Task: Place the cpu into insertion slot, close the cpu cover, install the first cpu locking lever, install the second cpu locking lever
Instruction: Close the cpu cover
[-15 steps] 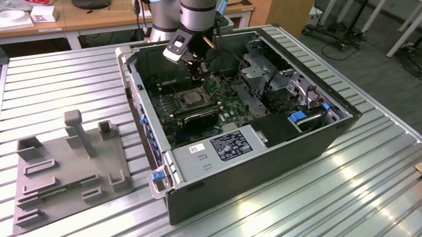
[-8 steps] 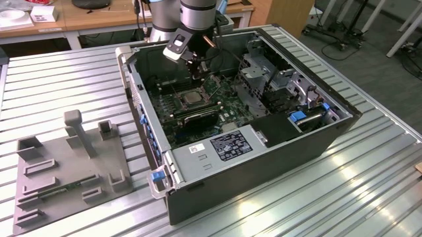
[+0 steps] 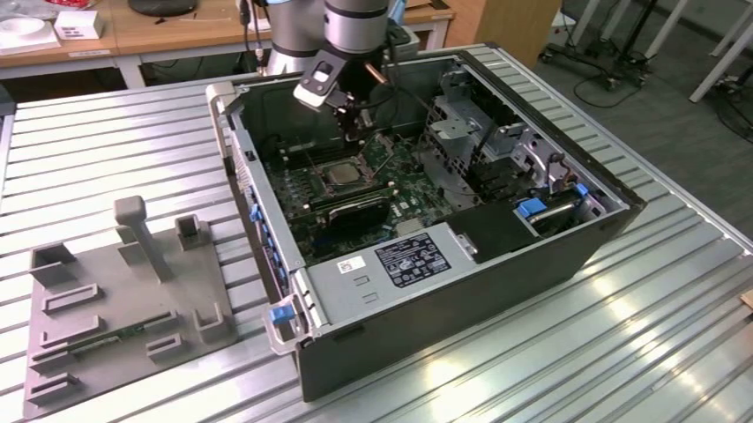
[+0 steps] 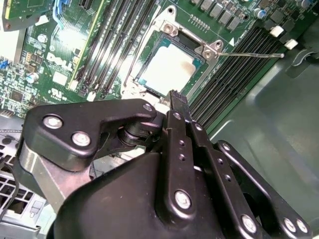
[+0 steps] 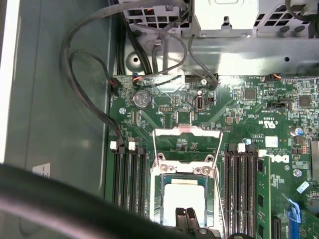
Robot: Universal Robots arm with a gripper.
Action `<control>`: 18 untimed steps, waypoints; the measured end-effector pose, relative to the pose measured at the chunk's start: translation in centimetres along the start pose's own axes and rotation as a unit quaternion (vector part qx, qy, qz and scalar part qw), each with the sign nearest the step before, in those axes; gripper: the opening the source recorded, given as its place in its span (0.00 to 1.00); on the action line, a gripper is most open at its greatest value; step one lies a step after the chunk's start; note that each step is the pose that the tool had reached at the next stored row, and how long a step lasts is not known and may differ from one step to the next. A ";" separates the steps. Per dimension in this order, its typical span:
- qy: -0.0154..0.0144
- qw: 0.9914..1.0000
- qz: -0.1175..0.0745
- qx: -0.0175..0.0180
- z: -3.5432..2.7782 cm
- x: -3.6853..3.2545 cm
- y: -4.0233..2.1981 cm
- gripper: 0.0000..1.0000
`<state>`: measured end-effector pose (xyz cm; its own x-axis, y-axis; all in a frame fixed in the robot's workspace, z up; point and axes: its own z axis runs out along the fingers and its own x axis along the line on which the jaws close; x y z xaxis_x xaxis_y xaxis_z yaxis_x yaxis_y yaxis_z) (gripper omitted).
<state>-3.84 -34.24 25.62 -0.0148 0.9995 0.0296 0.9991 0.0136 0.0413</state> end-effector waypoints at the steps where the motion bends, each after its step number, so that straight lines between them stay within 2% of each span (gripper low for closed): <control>1: 0.000 1.000 0.000 0.000 0.00 0.00 0.09 0.11; 5: 0.000 1.000 0.000 0.000 0.02 -0.01 0.50 0.11; 12: 0.000 1.000 0.000 0.000 0.02 -0.01 0.57 0.11; 18: 0.000 1.000 0.000 0.000 0.04 -0.01 1.05 0.11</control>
<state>-2.79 -34.24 25.62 -0.0148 0.9995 0.0296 0.9991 0.0136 0.0413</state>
